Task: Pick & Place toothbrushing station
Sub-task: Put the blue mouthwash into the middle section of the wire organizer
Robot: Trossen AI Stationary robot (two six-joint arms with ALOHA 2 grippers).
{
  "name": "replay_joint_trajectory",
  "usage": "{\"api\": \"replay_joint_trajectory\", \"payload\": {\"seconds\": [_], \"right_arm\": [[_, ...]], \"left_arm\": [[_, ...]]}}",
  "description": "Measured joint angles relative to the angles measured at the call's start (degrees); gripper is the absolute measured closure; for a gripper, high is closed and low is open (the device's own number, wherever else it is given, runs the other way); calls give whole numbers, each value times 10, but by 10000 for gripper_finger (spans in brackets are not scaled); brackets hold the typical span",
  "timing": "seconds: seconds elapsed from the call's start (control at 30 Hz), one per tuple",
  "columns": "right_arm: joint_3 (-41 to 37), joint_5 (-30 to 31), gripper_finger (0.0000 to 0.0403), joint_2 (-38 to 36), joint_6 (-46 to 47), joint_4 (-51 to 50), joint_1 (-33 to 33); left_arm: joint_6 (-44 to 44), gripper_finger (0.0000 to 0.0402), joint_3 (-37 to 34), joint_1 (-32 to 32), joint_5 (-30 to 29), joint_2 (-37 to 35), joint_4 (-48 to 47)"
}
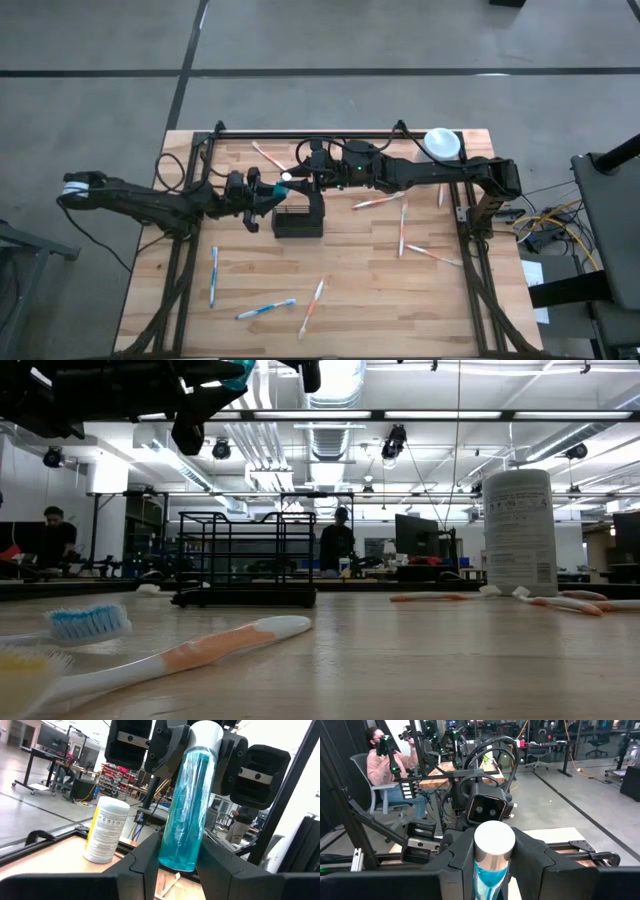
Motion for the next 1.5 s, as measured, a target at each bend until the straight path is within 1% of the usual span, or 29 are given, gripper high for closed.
{"api": "replay_joint_trajectory", "payload": {"seconds": [0.2, 0.47, 0.73, 0.93, 1.5], "right_arm": [[0, 0, 306, 0, -2, 0, 0], [2, -2, 305, -1, -2, 2, 0], [2, -3, 305, -1, -4, -2, 0], [2, -3, 305, -1, -4, 0, 1], [1, -3, 305, 0, -2, -1, 1]], "left_arm": [[-25, 282, 1, 0, -3, 0, -2], [-21, 282, 18, 0, -3, 0, -11], [-12, 282, 19, 0, -3, 0, -23], [-6, 282, 19, 0, -3, 0, -15], [-13, 282, 19, 0, 0, 1, -18]]}}
